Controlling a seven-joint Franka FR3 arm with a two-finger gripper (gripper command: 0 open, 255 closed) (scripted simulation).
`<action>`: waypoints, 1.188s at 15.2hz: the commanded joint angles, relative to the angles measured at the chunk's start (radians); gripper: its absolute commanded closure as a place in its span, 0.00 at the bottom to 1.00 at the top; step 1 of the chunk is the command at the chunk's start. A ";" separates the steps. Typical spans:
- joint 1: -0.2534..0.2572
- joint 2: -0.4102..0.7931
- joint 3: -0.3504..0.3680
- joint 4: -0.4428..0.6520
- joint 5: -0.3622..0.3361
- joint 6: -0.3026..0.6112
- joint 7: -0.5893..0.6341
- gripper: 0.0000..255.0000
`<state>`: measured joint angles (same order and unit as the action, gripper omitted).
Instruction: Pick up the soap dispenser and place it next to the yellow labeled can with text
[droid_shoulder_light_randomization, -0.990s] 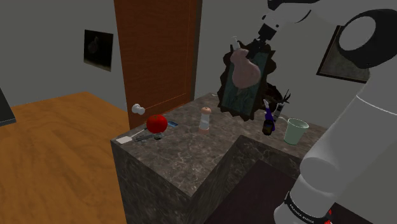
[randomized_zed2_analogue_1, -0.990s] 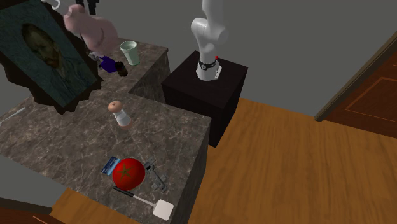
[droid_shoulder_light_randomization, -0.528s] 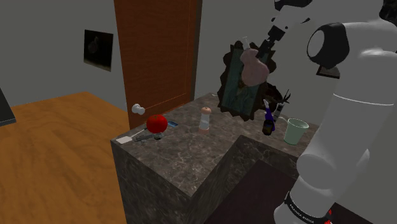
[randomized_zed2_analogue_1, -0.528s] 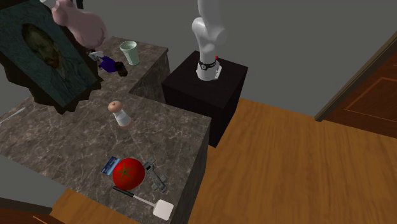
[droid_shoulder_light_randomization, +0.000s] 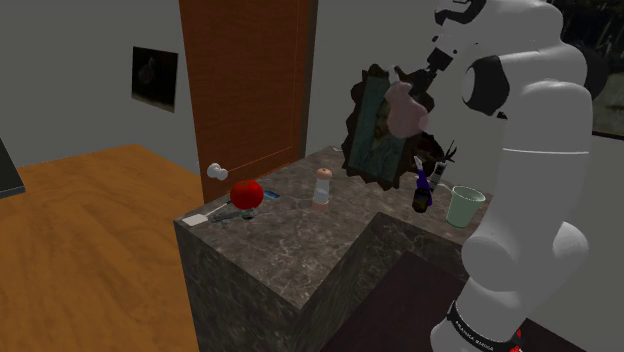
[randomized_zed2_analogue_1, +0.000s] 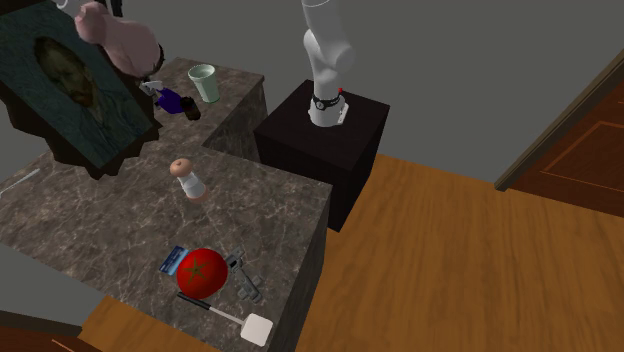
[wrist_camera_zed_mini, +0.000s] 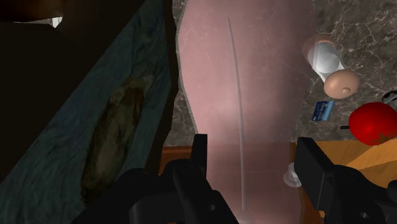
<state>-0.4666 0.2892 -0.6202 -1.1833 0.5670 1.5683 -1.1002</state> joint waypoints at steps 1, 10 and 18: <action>0.010 -0.012 0.000 -0.038 -0.007 0.029 -0.009 1.00; 0.055 -0.063 0.003 -0.224 -0.035 0.167 -0.047 1.00; 0.075 -0.083 0.008 -0.353 -0.038 0.274 -0.083 1.00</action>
<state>-0.3915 0.2042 -0.6128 -1.5274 0.5260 1.8309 -1.1774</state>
